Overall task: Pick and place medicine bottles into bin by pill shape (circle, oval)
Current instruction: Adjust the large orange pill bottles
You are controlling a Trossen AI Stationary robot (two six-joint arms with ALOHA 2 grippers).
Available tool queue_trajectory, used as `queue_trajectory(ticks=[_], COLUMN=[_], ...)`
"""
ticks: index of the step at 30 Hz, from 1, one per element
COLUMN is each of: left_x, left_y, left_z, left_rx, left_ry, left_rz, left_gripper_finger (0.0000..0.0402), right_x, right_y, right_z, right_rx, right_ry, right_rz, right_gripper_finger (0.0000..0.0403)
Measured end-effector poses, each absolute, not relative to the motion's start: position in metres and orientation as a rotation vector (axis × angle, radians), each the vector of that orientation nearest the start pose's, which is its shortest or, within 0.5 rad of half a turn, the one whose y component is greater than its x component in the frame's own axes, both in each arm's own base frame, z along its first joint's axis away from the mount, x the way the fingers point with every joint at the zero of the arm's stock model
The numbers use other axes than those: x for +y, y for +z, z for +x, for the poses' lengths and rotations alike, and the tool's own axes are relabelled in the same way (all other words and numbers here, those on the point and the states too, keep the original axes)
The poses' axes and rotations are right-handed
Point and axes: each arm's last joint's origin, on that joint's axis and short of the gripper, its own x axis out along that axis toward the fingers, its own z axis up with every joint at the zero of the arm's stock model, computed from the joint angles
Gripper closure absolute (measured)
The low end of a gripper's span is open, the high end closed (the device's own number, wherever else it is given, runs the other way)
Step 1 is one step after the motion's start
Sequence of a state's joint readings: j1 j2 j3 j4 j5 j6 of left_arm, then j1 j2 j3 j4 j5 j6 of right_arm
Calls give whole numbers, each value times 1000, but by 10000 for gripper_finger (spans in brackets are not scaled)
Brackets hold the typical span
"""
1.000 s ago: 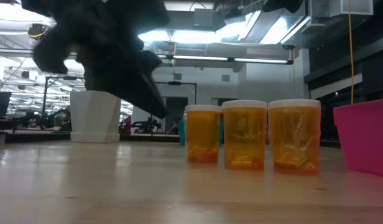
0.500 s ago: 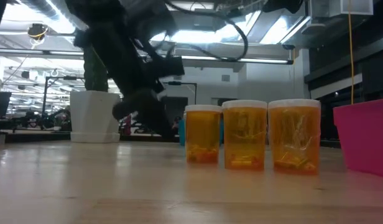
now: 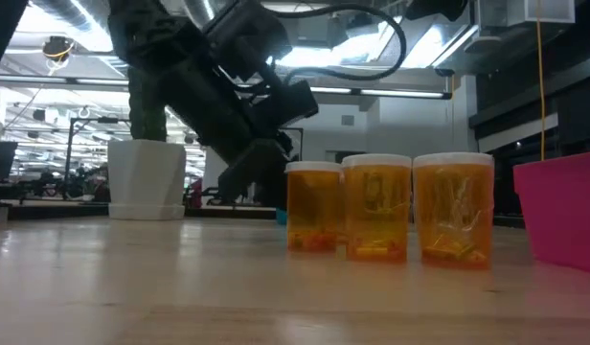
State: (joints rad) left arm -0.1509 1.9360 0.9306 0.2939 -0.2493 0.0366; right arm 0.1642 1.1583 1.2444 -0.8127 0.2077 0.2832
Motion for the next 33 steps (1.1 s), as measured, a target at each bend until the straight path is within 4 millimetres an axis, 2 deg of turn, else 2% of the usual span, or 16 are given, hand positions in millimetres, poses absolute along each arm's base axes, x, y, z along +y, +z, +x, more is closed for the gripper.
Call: queue_trajectory(ticks=[5, 13, 18, 20, 24, 27, 33], left_x=[-50, -55, -62, -63, -60, -59, -53], left_y=[105, 121, 129, 139, 164, 191, 239], left_z=[372, 385, 387, 389, 381, 367, 325], left_rx=[647, 564, 565, 538, 539, 558, 652], left_ry=[54, 27, 31, 45, 49, 42, 35], left_rz=[156, 139, 241, 266, 278, 289, 293], left_gripper_finger=[401, 401, 401, 401, 402, 402, 402], right_x=[31, 31, 31, 31, 31, 31, 32], right_y=[362, 362, 362, 362, 362, 360, 360], right_z=[223, 223, 223, 223, 222, 221, 220], right_rx=[701, 701, 701, 702, 714, 729, 731], right_ry=[-143, -143, -143, -143, -146, -145, -142], right_rz=[139, 140, 141, 141, 153, 159, 160], right_gripper_finger=[201, 201, 201, 201, 201, 201, 201])
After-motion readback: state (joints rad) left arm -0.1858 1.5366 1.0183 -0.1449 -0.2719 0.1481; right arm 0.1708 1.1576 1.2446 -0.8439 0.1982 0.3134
